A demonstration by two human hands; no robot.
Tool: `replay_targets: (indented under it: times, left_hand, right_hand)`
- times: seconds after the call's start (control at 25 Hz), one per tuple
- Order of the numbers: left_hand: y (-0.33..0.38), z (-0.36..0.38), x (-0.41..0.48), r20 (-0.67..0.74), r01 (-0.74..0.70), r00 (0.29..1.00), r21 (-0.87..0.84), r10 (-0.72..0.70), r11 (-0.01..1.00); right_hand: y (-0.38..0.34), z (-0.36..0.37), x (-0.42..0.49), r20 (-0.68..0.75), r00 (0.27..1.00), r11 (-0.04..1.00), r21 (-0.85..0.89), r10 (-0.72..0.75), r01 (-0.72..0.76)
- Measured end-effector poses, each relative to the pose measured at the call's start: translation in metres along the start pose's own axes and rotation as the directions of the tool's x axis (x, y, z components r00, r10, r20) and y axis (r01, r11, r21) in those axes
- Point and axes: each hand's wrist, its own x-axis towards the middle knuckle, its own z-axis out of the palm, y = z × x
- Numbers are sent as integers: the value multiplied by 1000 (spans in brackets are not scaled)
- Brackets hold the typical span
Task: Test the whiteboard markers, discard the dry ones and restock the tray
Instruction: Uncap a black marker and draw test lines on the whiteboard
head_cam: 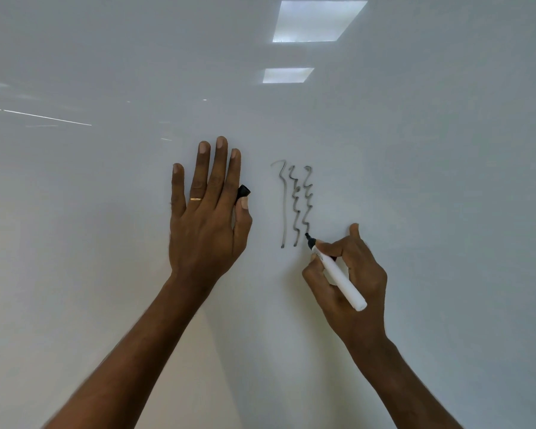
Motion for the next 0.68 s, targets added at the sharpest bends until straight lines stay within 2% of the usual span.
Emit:
replay_targets:
  times: [0.2, 0.4, 0.56, 0.68]
  left_hand:
    - [-3, 1, -2, -112, -32, 993, -78, 23, 996]
    - [-4, 1, -5, -252, -65, 967, -163, 23, 984]
    - [-7, -4, -4, -233, -51, 972, -293, -20, 955]
    - [-3, -25, -17, -169, 51, 974, -489, -152, 871]
  right_hand:
    - [-10, -11, 2, 24, 993, 984, 134, 113, -115]
    - [-27, -29, 7, 45, 925, 864, 343, 377, -369]
    - [-41, -38, 14, 172, 880, 718, 519, 444, -464]
    - [-52, -52, 16, 275, 862, 670, 545, 425, -504]
